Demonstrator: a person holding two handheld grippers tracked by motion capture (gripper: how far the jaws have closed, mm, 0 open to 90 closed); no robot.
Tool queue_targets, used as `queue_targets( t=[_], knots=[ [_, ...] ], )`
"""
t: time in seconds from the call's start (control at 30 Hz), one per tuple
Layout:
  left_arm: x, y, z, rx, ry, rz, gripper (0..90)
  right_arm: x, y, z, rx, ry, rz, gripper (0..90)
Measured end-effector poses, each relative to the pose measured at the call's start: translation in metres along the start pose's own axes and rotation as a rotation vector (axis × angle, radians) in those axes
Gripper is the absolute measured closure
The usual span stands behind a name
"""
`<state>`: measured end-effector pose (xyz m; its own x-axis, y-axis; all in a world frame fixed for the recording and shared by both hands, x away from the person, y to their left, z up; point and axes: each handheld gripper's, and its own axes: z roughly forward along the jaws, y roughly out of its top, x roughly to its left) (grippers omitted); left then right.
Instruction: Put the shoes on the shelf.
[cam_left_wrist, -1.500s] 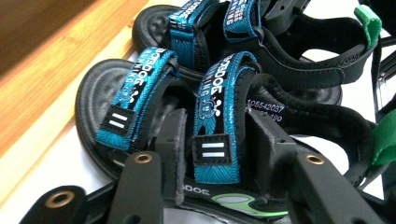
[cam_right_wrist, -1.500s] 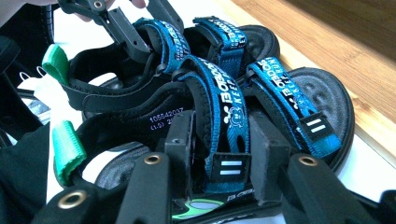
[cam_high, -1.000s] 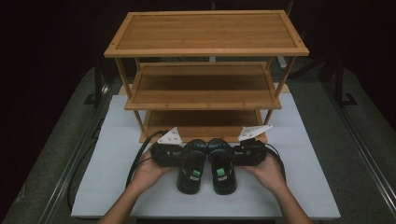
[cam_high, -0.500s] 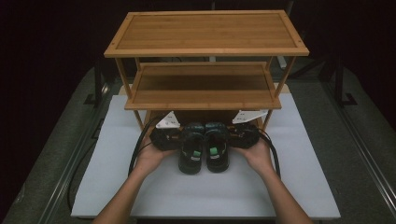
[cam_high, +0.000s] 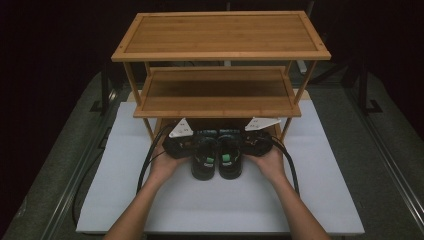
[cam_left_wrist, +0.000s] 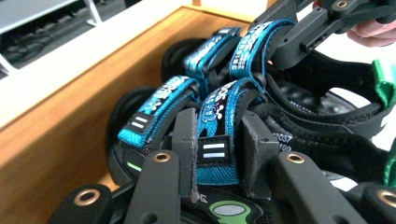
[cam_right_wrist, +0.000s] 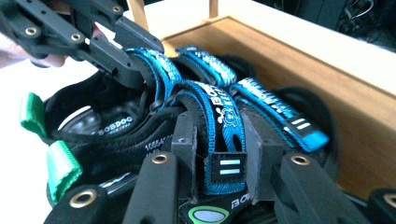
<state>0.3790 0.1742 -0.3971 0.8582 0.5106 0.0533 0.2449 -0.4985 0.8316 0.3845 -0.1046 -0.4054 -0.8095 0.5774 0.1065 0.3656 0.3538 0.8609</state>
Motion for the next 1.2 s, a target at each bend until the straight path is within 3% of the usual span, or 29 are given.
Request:
queue_targets(
  t=[0.17,0.37,0.5,0.53,0.6,0.67,0.8,0.87,0.97,1.07,1.2],
  knots=[
    [-0.001,-0.006,0.000,0.014,-0.027,0.010,70.2,0.002,-0.004,-0.001,0.024,-0.001,-0.021,68.0],
    [0.001,-0.008,0.000,0.002,-0.030,-0.009,67.3,0.000,-0.008,-0.001,0.010,0.002,0.021,62.1],
    [0.001,-0.005,-0.010,-0.028,-0.021,-0.049,51.6,0.004,-0.003,-0.008,-0.008,-0.007,0.040,49.3],
    [0.001,-0.004,-0.015,-0.027,-0.023,-0.057,43.9,0.006,-0.002,-0.016,-0.009,-0.017,0.032,46.0],
    [0.000,-0.004,-0.024,-0.029,-0.025,-0.073,41.3,0.007,-0.002,-0.019,-0.008,-0.024,0.030,44.4],
    [-0.003,-0.007,-0.032,-0.023,-0.030,-0.085,31.7,0.010,-0.003,-0.028,-0.011,-0.032,0.036,40.5],
    [-0.011,-0.018,-0.045,-0.006,-0.021,-0.100,23.0,0.019,-0.017,-0.048,0.026,-0.048,0.065,36.0],
    [-0.016,-0.026,-0.047,0.010,-0.020,-0.105,21.7,0.021,-0.020,-0.049,0.039,-0.045,0.068,35.4],
    [-0.024,-0.036,-0.045,0.038,-0.008,-0.102,15.7,0.029,-0.035,-0.049,0.082,-0.052,0.072,31.4],
    [-0.030,-0.046,-0.036,0.078,-0.007,-0.111,7.8,0.035,-0.048,-0.043,0.122,-0.066,0.070,21.7],
    [-0.036,-0.051,-0.026,0.115,-0.006,-0.096,1.2,0.039,-0.054,-0.036,0.145,-0.073,0.066,17.1]
  ],
)
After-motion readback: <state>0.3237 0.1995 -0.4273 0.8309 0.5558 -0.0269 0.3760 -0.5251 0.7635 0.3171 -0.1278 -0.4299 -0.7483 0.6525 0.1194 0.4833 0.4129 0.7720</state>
